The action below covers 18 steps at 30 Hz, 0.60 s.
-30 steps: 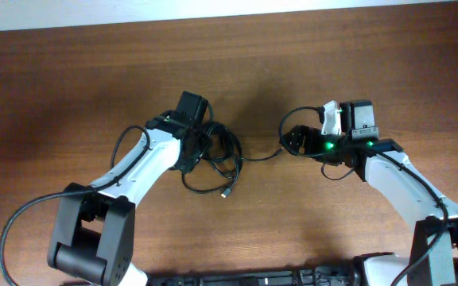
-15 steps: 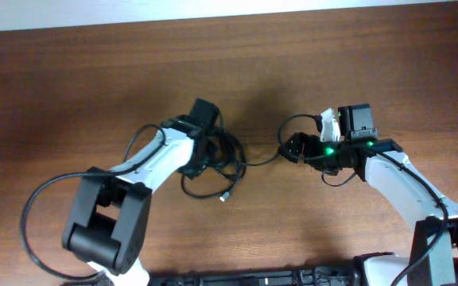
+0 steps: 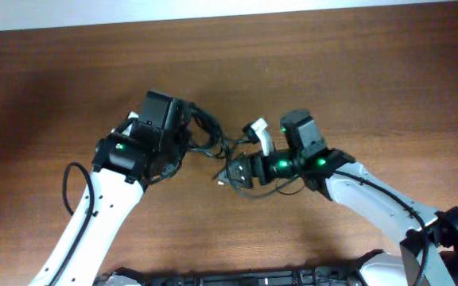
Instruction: Untangle cables
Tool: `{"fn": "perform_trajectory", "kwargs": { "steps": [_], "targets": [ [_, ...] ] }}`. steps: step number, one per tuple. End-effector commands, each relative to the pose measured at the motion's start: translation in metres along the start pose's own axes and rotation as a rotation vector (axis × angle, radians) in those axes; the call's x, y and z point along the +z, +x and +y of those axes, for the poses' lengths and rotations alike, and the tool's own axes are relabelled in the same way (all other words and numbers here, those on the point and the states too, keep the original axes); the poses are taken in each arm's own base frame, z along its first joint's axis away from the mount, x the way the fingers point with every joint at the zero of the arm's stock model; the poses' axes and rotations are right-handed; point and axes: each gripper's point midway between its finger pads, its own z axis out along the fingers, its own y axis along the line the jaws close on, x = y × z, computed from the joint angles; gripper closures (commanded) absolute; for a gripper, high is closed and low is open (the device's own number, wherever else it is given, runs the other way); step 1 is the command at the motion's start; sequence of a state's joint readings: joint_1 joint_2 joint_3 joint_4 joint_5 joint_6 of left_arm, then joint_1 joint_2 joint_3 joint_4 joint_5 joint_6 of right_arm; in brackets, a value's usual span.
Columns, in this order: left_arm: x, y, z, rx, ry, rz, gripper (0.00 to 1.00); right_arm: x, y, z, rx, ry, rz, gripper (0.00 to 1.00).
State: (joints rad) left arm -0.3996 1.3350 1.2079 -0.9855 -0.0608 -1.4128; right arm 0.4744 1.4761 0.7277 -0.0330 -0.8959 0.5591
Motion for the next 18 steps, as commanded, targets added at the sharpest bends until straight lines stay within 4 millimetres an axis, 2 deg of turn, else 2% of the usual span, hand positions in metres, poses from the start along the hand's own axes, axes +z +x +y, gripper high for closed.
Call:
{"fn": "perform_trajectory", "kwargs": {
  "steps": [1, 2, 3, 4, 5, 6, 7, 8, 9, 10, 12, 14, 15, 17, 18],
  "targets": [
    [-0.005, -0.004, -0.002, -0.171, 0.01, -0.021, 1.0, 0.003, -0.021, -0.021, 0.504, 0.135, -0.164, 0.01],
    [-0.005, -0.004, -0.001, -0.161, 0.005, -0.02, 1.0, 0.0, -0.033, -0.024, 0.45, 0.157, -0.227, 0.01],
    [-0.005, -0.004, -0.001, -0.076, 0.004, -0.021, 1.0, -0.002, -0.043, -0.027, 0.304, 0.189, -0.264, 0.12],
    [-0.005, -0.008, -0.004, 0.111, 0.011, -0.043, 1.0, -0.004, -0.047, -0.029, 0.132, 0.225, -0.268, 0.15],
    [-0.005, -0.009, -0.011, 0.284, 0.037, -0.051, 1.0, -0.004, -0.046, -0.03, 0.095, 0.232, -0.262, 0.21],
    [-0.006, 0.002, -0.022, 0.434, 0.096, 0.002, 1.0, -0.005, -0.049, -0.032, 0.088, 0.249, -0.277, 0.32],
    [-0.007, 0.012, -0.028, 0.413, 0.134, 0.054, 1.0, -0.008, -0.053, -0.038, 0.09, 0.283, -0.306, 0.33],
    [-0.014, 0.033, -0.05, 0.399, 0.257, 0.166, 1.0, -0.008, -0.054, -0.038, 0.101, 0.281, -0.313, 0.24],
    [-0.022, 0.049, -0.065, 0.406, 0.345, 0.246, 1.0, -0.009, -0.055, -0.037, 0.146, 0.272, -0.321, 0.23],
    [-0.025, 0.055, -0.068, 0.341, 0.356, 0.289, 1.0, -0.009, -0.056, -0.037, 0.141, 0.272, -0.328, 0.2],
    [-0.029, 0.064, -0.069, 0.174, 0.342, 0.378, 1.0, -0.012, -0.06, -0.042, 0.142, 0.303, -0.356, 0.19],
    [-0.031, 0.053, -0.078, 0.139, 0.381, 0.362, 1.0, -0.014, -0.059, -0.05, 0.156, 0.341, -0.362, 0.19],
    [-0.038, 0.041, -0.088, 0.108, 0.446, 0.399, 1.0, -0.02, -0.05, -0.068, 0.188, 0.435, -0.355, 0.19],
    [-0.036, 0.009, -0.085, 0.049, 0.455, 0.358, 1.0, -0.024, -0.037, -0.083, 0.208, 0.509, -0.32, 0.19],
    [-0.033, -0.01, -0.082, 0.072, 0.456, 0.291, 1.0, -0.026, -0.034, -0.086, 0.219, 0.518, -0.308, 0.01]
  ]
}}
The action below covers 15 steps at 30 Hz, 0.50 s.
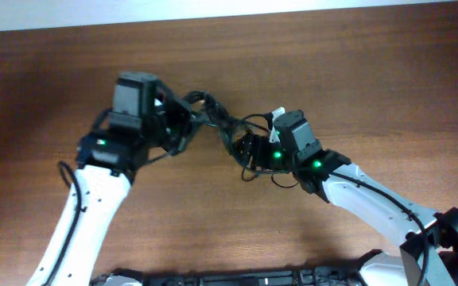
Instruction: Untangle cables
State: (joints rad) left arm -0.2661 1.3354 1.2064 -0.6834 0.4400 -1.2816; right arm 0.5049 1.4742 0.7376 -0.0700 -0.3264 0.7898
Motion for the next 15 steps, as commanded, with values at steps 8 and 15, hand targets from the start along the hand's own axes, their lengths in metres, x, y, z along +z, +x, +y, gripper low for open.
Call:
{"fn": "perform_trajectory", "kwargs": {
  "steps": [8, 15],
  "targets": [
    [-0.018, -0.043, 0.013, 0.918, -0.097, -0.111, 1.0, -0.077, -0.017, 0.012, -0.31, -0.328, 0.047, 0.08],
    [-0.018, 0.048, -0.014, 1.254, 0.282, 0.213, 1.0, -0.085, -0.042, 0.044, -0.44, -0.443, -0.078, 0.25]
  ]
}}
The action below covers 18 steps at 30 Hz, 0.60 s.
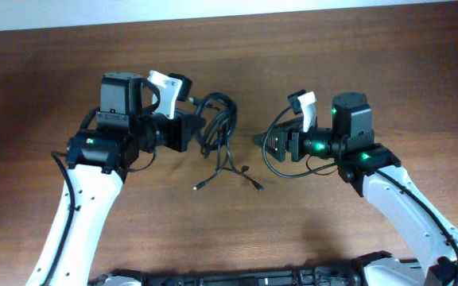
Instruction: Untangle cables
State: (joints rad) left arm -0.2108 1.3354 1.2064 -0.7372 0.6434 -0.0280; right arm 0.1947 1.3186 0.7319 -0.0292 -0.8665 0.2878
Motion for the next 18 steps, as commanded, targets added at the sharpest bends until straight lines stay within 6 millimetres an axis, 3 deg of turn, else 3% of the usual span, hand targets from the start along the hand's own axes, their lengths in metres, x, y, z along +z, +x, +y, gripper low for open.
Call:
{"fn": "perform_trajectory", "kwargs": {
  "steps": [1, 3, 4, 5, 6, 9, 11, 12, 13, 14, 15, 17, 18],
  "targets": [
    [-0.002, -0.002, -0.041, 0.087, 0.178, -0.003, 1.0, 0.006, -0.004, 0.017, -0.026, -0.053, -0.008, 0.27],
    [0.003, 0.002, -0.06, 0.113, 0.236, 0.016, 1.0, 0.019, -0.003, 0.017, -0.058, 0.018, -0.015, 0.32],
    [0.003, 0.004, -0.067, 0.122, 0.263, 0.021, 1.0, 0.024, -0.001, 0.017, -0.072, 0.047, -0.017, 0.49],
    [0.004, 0.003, -0.064, 0.123, 0.242, 0.021, 1.0, 0.027, 0.001, 0.021, -0.08, 0.04, -0.011, 0.8],
    [0.006, 0.003, -0.056, 0.123, 0.196, 0.019, 1.0, 0.027, 0.002, 0.021, -0.078, 0.039, -0.008, 0.95],
    [0.009, 0.003, -0.009, 0.055, -0.076, 0.025, 0.94, 0.027, 0.008, 0.034, 0.072, -0.036, 0.026, 0.96],
    [0.007, 0.003, 0.003, -0.016, -0.147, 0.019, 1.0, 0.027, 0.006, 0.034, 0.316, -0.035, 0.025, 0.96],
    [0.006, 0.005, 0.012, -0.025, -0.203, 0.026, 1.0, 0.025, 0.002, 0.036, 0.32, -0.054, 0.014, 0.96],
    [-0.001, 0.013, 0.037, -0.092, -0.351, 0.039, 1.0, 0.017, -0.004, 0.032, 0.327, -0.075, 0.003, 0.96],
    [-0.034, 0.033, 0.089, -0.316, -0.704, 0.025, 1.0, -0.001, -0.014, 0.022, 0.355, -0.108, -0.017, 0.96],
    [-0.068, 0.051, 0.12, -0.483, -0.938, -0.009, 1.0, -0.02, -0.022, 0.013, 0.334, -0.142, -0.04, 0.95],
    [-0.076, 0.053, 0.13, -0.609, -0.952, -0.06, 1.0, -0.042, -0.031, 0.002, 0.352, -0.165, -0.075, 0.93],
    [-0.076, 0.05, 0.13, -0.654, -0.948, -0.096, 1.0, -0.043, -0.032, 0.0, 0.347, -0.16, -0.082, 0.91]
  ]
}}
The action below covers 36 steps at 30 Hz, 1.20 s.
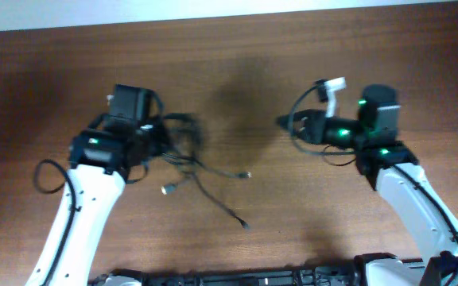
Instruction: Untangle cables
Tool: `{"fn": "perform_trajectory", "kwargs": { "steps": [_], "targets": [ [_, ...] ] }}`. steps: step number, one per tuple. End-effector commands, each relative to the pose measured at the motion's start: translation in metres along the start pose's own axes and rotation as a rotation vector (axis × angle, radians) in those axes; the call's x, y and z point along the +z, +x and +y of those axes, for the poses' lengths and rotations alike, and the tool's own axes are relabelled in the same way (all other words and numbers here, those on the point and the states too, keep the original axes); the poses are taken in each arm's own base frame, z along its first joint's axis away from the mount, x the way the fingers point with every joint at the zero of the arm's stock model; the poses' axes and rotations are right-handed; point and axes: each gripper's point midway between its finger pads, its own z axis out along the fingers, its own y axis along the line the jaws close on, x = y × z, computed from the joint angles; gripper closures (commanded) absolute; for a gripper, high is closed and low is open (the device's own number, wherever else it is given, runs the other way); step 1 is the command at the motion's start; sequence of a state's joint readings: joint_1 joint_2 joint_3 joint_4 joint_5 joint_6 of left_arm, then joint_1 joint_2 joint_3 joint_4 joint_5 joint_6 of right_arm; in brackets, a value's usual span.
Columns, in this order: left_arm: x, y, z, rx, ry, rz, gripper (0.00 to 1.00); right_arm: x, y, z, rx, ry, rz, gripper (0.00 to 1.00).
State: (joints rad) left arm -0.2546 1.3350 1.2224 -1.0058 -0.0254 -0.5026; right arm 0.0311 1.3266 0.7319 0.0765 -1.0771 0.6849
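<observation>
A bundle of black cables point(183, 141) hangs from my left gripper point(165, 137), which is shut on it at the left of the table. Three loose ends trail onto the wood: one plug end point(247, 174), a silver-tipped end point(167, 189) and a long strand end point(245, 226). At the right, my right gripper point(283, 122) is shut on a separate black cable point(299, 106). That cable loops up beside the fingers and back along the wrist. A wide gap of bare wood lies between the two lots of cable.
The brown wooden table point(237, 56) runs to a pale wall edge at the top. A dark rail sits along the bottom edge point(237, 280). A black supply cable loops beside the left arm point(48, 176).
Both grippers have moved farther apart, the left one further left and lower, the right one to the right and up. The bundle's loose ends now lie spread on the table to the left.
Both grippers were close together on one tangle at the table's middle, then a little higher with the tangle stretched between them. Then they stood apart, a single loop with the right and the rest with the left. Now the gap is wider.
</observation>
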Motion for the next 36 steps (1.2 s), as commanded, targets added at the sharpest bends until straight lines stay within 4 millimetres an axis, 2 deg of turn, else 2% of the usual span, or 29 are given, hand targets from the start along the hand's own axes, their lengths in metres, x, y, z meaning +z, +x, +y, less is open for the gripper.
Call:
{"fn": "perform_trajectory", "kwargs": {
  "steps": [1, 2, 3, 4, 5, 6, 8, 11, 12, 14, 15, 17, 18, 20, 21, 23, 24, 25, 26, 28, 31, 33, 36],
  "targets": [
    [-0.006, -0.031, 0.038, -0.233, -0.156, -0.159, 1.0, -0.006, 0.0, 0.008, -0.033, -0.038, 0.011, 0.86],
    [-0.003, -0.031, 0.019, -0.201, -0.057, -0.135, 1.0, -0.004, 0.002, 0.009, -0.04, -0.042, 0.019, 0.85],
    [-0.004, -0.034, -0.012, -0.015, 0.101, -0.116, 1.0, -0.001, 0.005, 0.01, -0.055, -0.04, 0.027, 0.76],
    [-0.018, -0.025, -0.067, 0.296, 0.404, -0.1, 1.0, 0.003, 0.009, 0.012, -0.065, -0.042, 0.041, 0.73],
    [-0.037, -0.01, -0.101, 0.506, 0.635, -0.101, 1.0, 0.008, 0.014, 0.015, -0.074, -0.046, 0.057, 0.7],
    [-0.048, -0.001, -0.112, 0.61, 0.736, -0.11, 1.0, 0.014, 0.021, 0.019, -0.081, -0.058, 0.081, 0.7],
    [-0.048, -0.001, -0.113, 0.613, 0.736, -0.111, 1.0, 0.031, 0.033, 0.026, -0.101, -0.046, 0.108, 0.7],
    [-0.054, 0.015, -0.129, 0.654, 0.795, -0.084, 1.0, 0.059, 0.033, 0.013, -0.082, 0.123, 0.016, 0.69],
    [-0.056, 0.022, -0.135, 0.675, 0.809, -0.073, 1.0, 0.065, 0.029, 0.019, -0.082, 0.13, -0.02, 0.69],
    [-0.059, 0.034, -0.146, 0.711, 0.832, -0.055, 1.0, 0.073, 0.02, 0.041, -0.141, 0.07, -0.079, 0.69],
    [-0.06, 0.039, -0.15, 0.728, 0.836, -0.048, 1.0, 0.073, 0.014, 0.041, -0.126, 0.08, -0.112, 0.75],
    [-0.051, 0.032, -0.144, 0.725, 0.76, -0.069, 1.0, 0.069, 0.009, 0.04, -0.124, 0.077, -0.123, 0.87],
    [-0.051, 0.032, -0.143, 0.725, 0.757, -0.07, 1.0, 0.068, 0.008, 0.041, -0.127, 0.066, -0.119, 0.84],
    [-0.046, 0.027, -0.139, 0.71, 0.71, -0.079, 1.0, 0.069, 0.02, 0.048, -0.122, 0.018, -0.051, 0.67],
    [-0.041, 0.022, -0.134, 0.677, 0.661, -0.087, 1.0, 0.069, 0.025, 0.042, -0.096, 0.04, -0.032, 0.62],
    [-0.028, 0.001, -0.117, 0.497, 0.505, -0.11, 1.0, 0.066, 0.054, 0.01, -0.056, 0.153, 0.078, 0.37],
    [-0.027, 0.001, -0.117, 0.496, 0.502, -0.111, 1.0, 0.065, 0.064, 0.015, -0.033, 0.121, 0.128, 0.33],
    [-0.027, 0.0, -0.116, 0.496, 0.499, -0.112, 1.0, 0.066, 0.07, 0.033, -0.045, 0.026, 0.175, 0.27],
    [-0.027, 0.001, -0.116, 0.496, 0.5, -0.112, 1.0, 0.066, 0.071, 0.041, -0.023, -0.012, 0.187, 0.26],
    [-0.027, 0.001, -0.116, 0.496, 0.5, -0.111, 1.0, 0.07, 0.047, 0.046, 0.021, 0.0, 0.077, 0.26],
    [-0.032, 0.009, -0.125, 0.505, 0.564, -0.082, 1.0, 0.079, 0.019, 0.03, 0.063, 0.153, -0.152, 0.34],
    [-0.037, 0.015, -0.132, 0.511, 0.626, -0.059, 1.0, 0.088, 0.022, 0.033, 0.065, 0.152, -0.167, 0.36],
    [-0.041, 0.019, -0.136, 0.515, 0.659, -0.045, 1.0, 0.097, 0.019, 0.04, 0.037, 0.109, -0.176, 0.46]
  ]
}}
